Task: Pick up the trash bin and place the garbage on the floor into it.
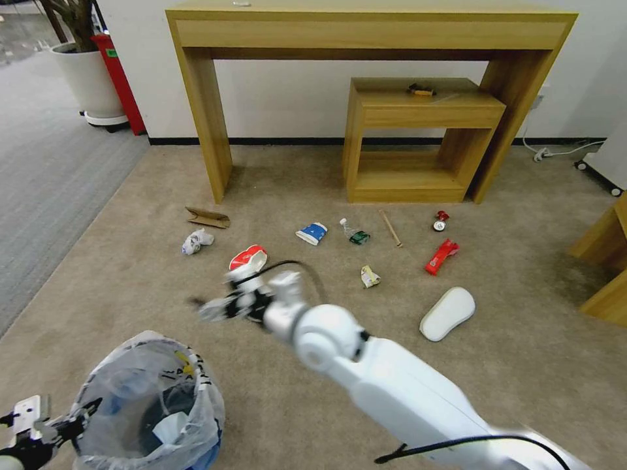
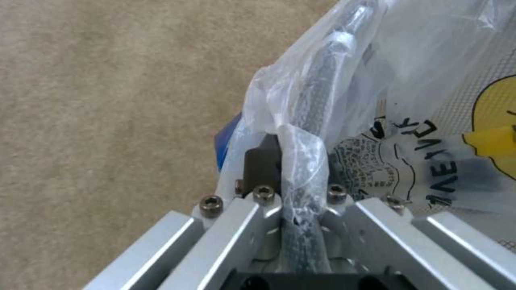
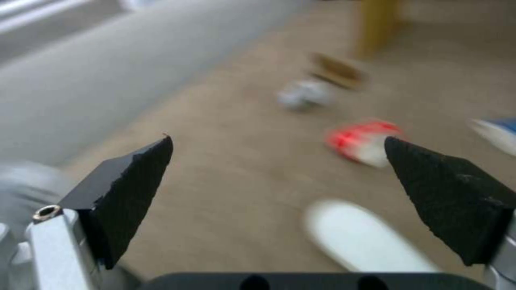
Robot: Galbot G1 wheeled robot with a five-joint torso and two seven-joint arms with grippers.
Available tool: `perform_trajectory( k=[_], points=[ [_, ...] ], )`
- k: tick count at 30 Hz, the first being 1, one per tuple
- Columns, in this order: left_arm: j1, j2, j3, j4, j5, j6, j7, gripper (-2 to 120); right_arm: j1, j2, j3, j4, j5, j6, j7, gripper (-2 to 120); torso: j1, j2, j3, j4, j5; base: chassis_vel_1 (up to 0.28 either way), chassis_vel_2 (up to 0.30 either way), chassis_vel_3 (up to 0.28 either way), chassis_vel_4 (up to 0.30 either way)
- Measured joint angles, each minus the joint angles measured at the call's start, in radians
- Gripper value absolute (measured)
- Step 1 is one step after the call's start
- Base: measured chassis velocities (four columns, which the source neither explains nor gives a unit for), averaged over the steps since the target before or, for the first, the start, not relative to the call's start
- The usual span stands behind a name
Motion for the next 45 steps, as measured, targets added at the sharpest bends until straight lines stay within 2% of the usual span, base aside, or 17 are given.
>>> perform_trajectory(
  k=[2,3,6,7,10,11,15,29,45],
  points=[
    [0.009,0.003,-0.012,0.011,-0.002,-0.006,0.016,0,-0.142,-0.080,0.146,0.023,-0.099,0.040,-0.053,100,0.000,0.000,0.000,-0.0003,0.0000,0.000,0.000,0.000,0.000],
    [0.009,0.003,-0.012,0.011,-0.002,-0.006,0.016,0,-0.142,-0.080,0.146,0.023,-0.099,0.040,-0.053,100,0.000,0.000,0.000,-0.0003,0.0000,0.000,0.000,0.000,0.000],
    [0.014,0.004,-0.016,0.018,-0.002,-0.011,0.026,0,-0.307,-0.143,0.284,0.055,-0.189,0.113,-0.077,100,0.000,0.000,0.000,-0.0002,0.0000,0.000,0.000,0.000,0.000],
    [0.014,0.004,-0.016,0.018,-0.002,-0.011,0.026,0,-0.307,-0.143,0.284,0.055,-0.189,0.113,-0.077,100,0.000,0.000,0.000,-0.0002,0.0000,0.000,0.000,0.000,0.000],
    [0.014,0.002,-0.010,0.020,0.003,-0.013,0.032,0,-0.446,-0.142,0.388,0.082,-0.238,0.173,-0.080,100,0.000,0.000,0.000,-0.0001,-0.0001,0.000,0.000,0.000,0.000],
    [0.014,0.002,-0.010,0.020,0.003,-0.013,0.032,0,-0.446,-0.142,0.388,0.082,-0.238,0.173,-0.080,100,0.000,0.000,0.000,-0.0001,-0.0001,0.000,0.000,0.000,0.000],
    [0.010,-0.011,0.004,0.003,0.012,-0.013,0.033,0,-0.544,-0.083,0.497,0.131,-0.252,0.207,-0.078,100,0.000,0.000,0.000,0.0001,-0.0002,0.000,0.000,0.000,0.000],
    [0.020,-0.014,0.005,-0.011,0.016,-0.021,0.039,0,-0.579,-0.043,0.563,0.170,-0.230,0.214,-0.062,100,0.000,0.000,0.000,0.0002,-0.0004,-0.001,0.015,0.001,-0.009],
    [0.029,-0.021,0.009,-0.031,0.026,-0.028,0.046,0,-0.573,-0.033,0.563,0.168,-0.211,0.192,-0.055,100,0.000,0.000,0.000,0.0002,-0.0004,-0.005,0.202,0.005,-0.207]
  ],
)
